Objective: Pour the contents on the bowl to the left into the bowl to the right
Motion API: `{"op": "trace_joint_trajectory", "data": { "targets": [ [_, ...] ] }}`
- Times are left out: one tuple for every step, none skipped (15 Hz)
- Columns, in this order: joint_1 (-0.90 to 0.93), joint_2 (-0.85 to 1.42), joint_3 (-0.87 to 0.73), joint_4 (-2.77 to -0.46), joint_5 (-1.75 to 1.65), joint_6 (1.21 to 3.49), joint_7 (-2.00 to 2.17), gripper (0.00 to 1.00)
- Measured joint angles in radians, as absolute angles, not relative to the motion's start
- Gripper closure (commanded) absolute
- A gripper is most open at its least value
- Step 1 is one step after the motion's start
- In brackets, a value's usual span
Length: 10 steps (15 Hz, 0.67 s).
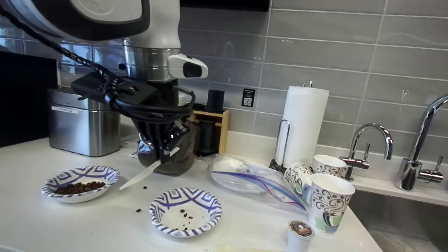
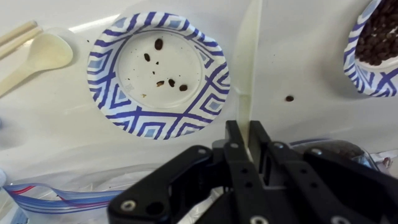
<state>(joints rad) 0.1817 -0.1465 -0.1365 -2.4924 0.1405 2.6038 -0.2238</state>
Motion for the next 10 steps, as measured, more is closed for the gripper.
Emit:
{"op": "trace_joint_trajectory", "data": {
  "targets": [
    [0.178, -0.139, -0.121, -2.492, 0.141, 2.604, -0.238, 0.97],
    [0.176, -0.132, -0.107, -2.492, 0.141, 2.604, -0.249, 0.97],
    [0.174, -0.125, -0.094, -2.492, 0.141, 2.604, -0.261, 0.97],
    [0.173, -0.117, -0.081, -2.492, 0.141, 2.604, -0.273, 0.97],
    [0.172, -0.109, -0.069, -2.492, 0.141, 2.604, -0.283, 0.97],
    [0.171, -0.098, -0.057, -2.492, 0.141, 2.604, -0.290, 0.97],
    [0.170, -0.088, -0.046, -2.492, 0.141, 2.604, -0.296, 0.97],
    [0.170, -0.077, -0.036, -2.492, 0.141, 2.604, -0.300, 0.97],
    [0.169, -0.066, -0.025, -2.492, 0.141, 2.604, -0.301, 0.97],
    [0.169, -0.054, -0.014, -2.492, 0.141, 2.604, -0.301, 0.97]
  ]
}}
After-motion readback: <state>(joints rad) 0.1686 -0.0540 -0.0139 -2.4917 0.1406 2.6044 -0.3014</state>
